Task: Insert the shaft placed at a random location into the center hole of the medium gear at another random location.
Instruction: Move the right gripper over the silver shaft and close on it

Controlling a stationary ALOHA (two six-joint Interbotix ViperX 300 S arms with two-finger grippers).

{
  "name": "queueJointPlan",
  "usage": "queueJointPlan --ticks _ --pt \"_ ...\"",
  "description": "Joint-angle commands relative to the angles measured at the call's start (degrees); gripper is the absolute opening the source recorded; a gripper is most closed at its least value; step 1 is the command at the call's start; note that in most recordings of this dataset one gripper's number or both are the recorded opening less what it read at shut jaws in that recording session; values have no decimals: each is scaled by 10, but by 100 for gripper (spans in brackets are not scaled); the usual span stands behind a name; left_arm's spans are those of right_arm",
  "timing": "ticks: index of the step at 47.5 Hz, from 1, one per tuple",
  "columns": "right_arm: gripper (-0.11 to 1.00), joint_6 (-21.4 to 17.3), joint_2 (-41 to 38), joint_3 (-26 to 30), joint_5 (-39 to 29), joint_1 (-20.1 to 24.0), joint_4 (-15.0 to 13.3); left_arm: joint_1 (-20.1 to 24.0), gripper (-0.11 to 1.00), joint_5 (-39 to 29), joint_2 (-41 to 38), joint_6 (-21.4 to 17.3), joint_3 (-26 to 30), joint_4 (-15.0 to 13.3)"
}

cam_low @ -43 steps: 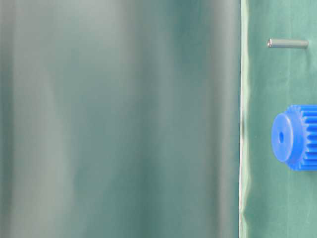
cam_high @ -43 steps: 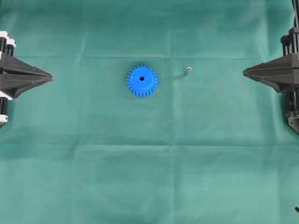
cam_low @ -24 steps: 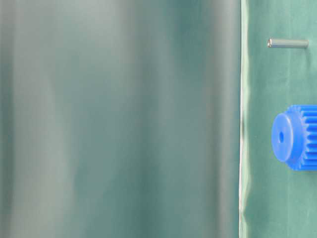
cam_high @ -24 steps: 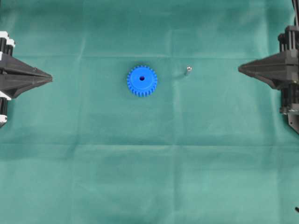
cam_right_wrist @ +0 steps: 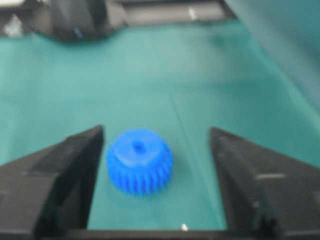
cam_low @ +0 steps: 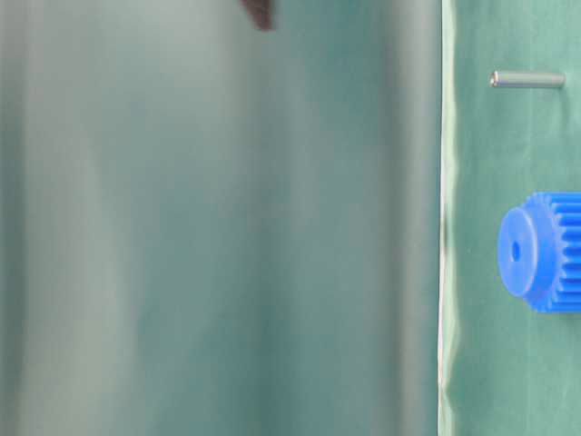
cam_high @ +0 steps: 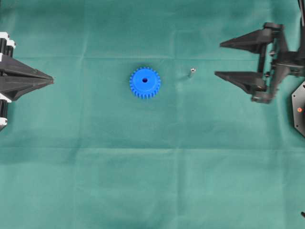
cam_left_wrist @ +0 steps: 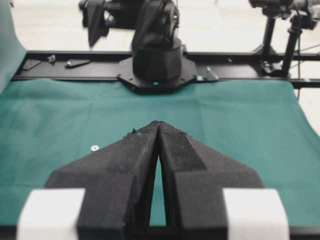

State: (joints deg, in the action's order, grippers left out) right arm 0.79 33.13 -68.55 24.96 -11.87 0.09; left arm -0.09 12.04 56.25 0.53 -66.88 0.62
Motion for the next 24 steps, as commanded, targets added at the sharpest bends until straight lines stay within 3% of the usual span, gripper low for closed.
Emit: queueJointPlan --ticks 1,24 --pt "75 -3 -44 5 29 -11 0 1 0 4 -3 1 13 1" --pt "77 -4 -292 30 176 -33 7 1 0 3 -3 0 11 2"
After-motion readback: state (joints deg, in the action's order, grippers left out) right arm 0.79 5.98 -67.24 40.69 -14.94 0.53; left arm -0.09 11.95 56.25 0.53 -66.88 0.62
